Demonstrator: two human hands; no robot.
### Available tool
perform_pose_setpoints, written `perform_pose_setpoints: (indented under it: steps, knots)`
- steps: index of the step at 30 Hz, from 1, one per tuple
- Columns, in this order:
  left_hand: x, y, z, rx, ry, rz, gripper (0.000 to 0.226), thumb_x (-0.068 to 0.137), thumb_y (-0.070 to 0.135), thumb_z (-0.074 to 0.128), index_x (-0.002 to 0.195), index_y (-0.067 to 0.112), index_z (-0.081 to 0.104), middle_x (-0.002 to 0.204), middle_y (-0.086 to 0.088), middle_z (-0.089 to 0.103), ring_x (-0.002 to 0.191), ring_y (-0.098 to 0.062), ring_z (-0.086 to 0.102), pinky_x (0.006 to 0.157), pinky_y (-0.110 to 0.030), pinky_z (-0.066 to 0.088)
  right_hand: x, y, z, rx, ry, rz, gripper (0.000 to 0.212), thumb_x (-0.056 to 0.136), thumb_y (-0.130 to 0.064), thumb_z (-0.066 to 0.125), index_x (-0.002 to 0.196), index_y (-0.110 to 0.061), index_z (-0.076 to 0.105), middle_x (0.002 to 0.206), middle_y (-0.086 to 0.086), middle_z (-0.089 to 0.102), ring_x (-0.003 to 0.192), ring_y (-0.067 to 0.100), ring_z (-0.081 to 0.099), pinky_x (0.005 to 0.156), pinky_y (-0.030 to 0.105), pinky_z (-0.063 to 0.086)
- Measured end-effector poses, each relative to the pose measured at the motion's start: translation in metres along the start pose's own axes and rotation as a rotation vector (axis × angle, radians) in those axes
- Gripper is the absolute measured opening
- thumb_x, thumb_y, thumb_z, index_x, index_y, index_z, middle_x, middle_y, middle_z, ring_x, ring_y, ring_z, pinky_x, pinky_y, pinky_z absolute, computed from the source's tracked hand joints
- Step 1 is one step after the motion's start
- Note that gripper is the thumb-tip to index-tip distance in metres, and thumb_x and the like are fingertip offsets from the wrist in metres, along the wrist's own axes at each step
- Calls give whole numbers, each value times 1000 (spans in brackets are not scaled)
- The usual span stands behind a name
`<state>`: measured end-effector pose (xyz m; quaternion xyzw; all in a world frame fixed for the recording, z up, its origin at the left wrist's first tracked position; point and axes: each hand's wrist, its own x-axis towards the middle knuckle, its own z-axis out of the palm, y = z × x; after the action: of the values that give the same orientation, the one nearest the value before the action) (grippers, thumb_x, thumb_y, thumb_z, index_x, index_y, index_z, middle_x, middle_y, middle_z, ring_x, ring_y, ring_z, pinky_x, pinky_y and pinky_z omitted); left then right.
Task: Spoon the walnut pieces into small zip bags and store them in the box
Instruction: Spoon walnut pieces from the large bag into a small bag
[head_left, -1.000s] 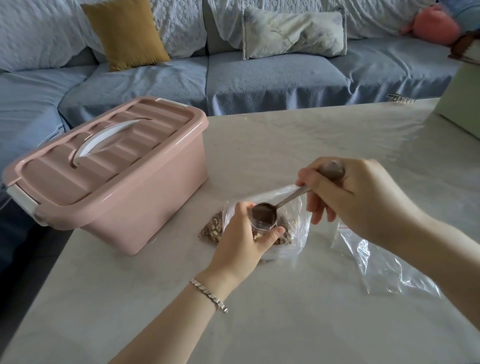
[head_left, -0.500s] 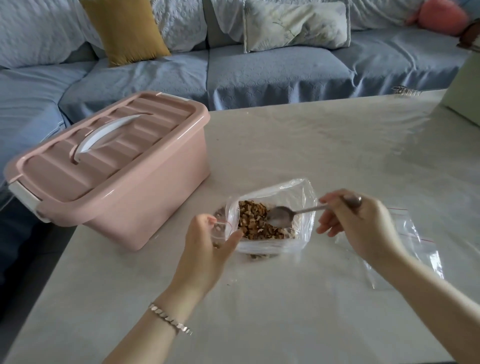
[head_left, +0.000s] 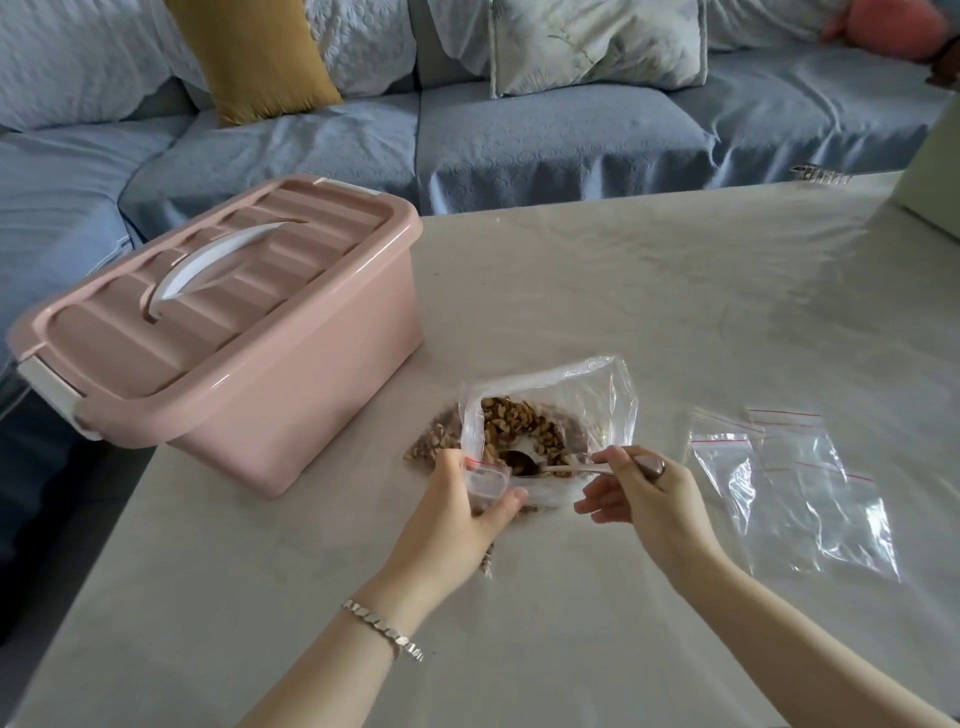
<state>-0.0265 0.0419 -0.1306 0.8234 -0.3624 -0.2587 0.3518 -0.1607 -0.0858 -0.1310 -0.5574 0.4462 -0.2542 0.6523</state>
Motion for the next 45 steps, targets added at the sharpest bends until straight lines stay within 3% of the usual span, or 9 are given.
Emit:
perform_pose_setpoints:
  steps: [6,12,14,16,20,25,30,39,45]
  knots:
    - [-3,0,-2,-55,-14,28,37,83,45,59,105,28,34,97,15,53,80,1,54,60,-2,38,1,-2,-4,229,23,250,20,94,-13,49,81,-4,60,62,12,61,52,22,68,44,18,51]
    - [-6,-5,-7,-17,107,82,36,82,45,61,103,28,36,104,12,52,84,-2,56,64,-5,40,3,-10,-23,271,48,268,18,93,-14,49,84,-4,60,60,10,62,51,20,68,42,16,49]
    - [-5,-5,-11,-37,173,97,37,80,44,62,101,28,37,106,8,54,85,-4,58,68,-12,46,4,-14,-31,271,49,259,20,94,-15,48,84,-4,60,55,7,62,49,18,67,42,15,48]
    - [-4,0,-16,-49,223,110,37,78,45,63,98,30,36,105,6,53,86,-10,60,72,-32,53,6,-19,-36,277,50,243,22,95,-16,46,84,-4,60,50,3,62,48,16,66,41,14,47]
    - [-3,21,-23,-24,229,189,35,78,42,64,92,35,32,96,13,51,85,-6,57,70,-15,43,8,-37,-46,242,46,149,23,96,-18,45,83,-5,59,47,1,62,46,15,66,40,14,46]
    - [7,39,-20,-3,105,203,45,80,52,58,108,24,38,98,14,53,87,-2,54,69,-17,42,7,-83,-59,163,31,-14,28,97,-20,43,80,-6,59,44,2,60,42,14,63,38,13,43]
    - [18,51,-6,-15,43,153,36,82,45,61,100,27,36,97,12,56,86,2,55,64,-5,39,5,-120,-65,54,-22,-76,29,96,-22,45,76,-7,60,44,1,58,39,13,60,36,13,41]
    - [23,69,4,70,-28,206,45,82,48,62,109,24,36,84,18,51,73,4,51,60,-8,36,3,-139,-44,-259,-130,-226,30,96,-17,46,74,-2,59,43,5,57,38,20,59,35,18,40]
    - [19,63,6,-43,-1,166,41,82,47,61,104,23,37,93,13,55,72,3,53,64,-14,40,-23,-150,-31,-607,-147,-606,28,90,-25,48,68,-15,63,52,0,65,39,9,57,45,14,44]
